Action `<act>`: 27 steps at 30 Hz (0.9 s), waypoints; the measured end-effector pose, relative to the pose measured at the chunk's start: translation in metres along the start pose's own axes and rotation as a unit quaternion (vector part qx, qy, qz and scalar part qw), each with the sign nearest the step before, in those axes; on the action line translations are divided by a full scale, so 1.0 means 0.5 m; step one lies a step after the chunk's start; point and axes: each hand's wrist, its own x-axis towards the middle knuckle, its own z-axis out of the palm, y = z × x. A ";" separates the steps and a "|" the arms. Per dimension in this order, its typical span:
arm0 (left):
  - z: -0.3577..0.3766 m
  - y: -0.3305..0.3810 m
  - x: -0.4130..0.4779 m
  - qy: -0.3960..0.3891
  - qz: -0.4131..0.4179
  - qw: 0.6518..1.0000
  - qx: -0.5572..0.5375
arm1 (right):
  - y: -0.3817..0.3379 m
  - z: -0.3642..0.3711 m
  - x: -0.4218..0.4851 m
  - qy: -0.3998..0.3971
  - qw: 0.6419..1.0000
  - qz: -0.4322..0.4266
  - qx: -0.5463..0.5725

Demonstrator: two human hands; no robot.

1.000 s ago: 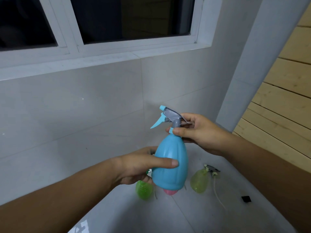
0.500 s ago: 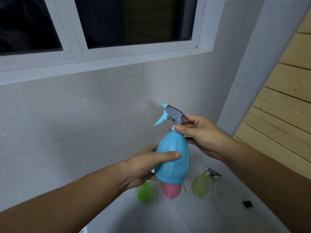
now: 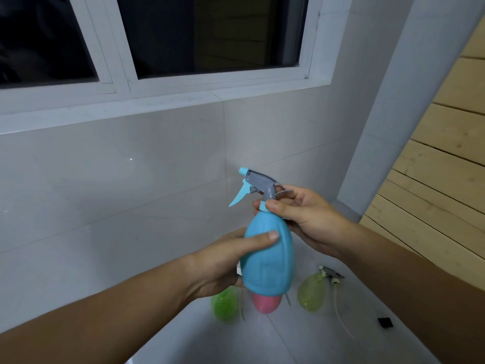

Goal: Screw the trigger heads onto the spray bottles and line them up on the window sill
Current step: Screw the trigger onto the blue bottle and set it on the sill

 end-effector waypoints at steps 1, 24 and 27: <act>-0.005 0.000 0.001 -0.020 -0.007 0.999 -0.034 | -0.001 0.002 0.001 0.001 1.000 -0.002 0.010; -0.026 0.003 -0.001 -0.102 -0.020 0.993 -0.054 | 0.000 0.003 0.005 -0.009 0.996 0.010 0.085; -0.043 -0.003 0.000 -0.146 -0.006 0.987 -0.065 | 0.001 0.010 0.002 -0.042 0.995 0.003 0.092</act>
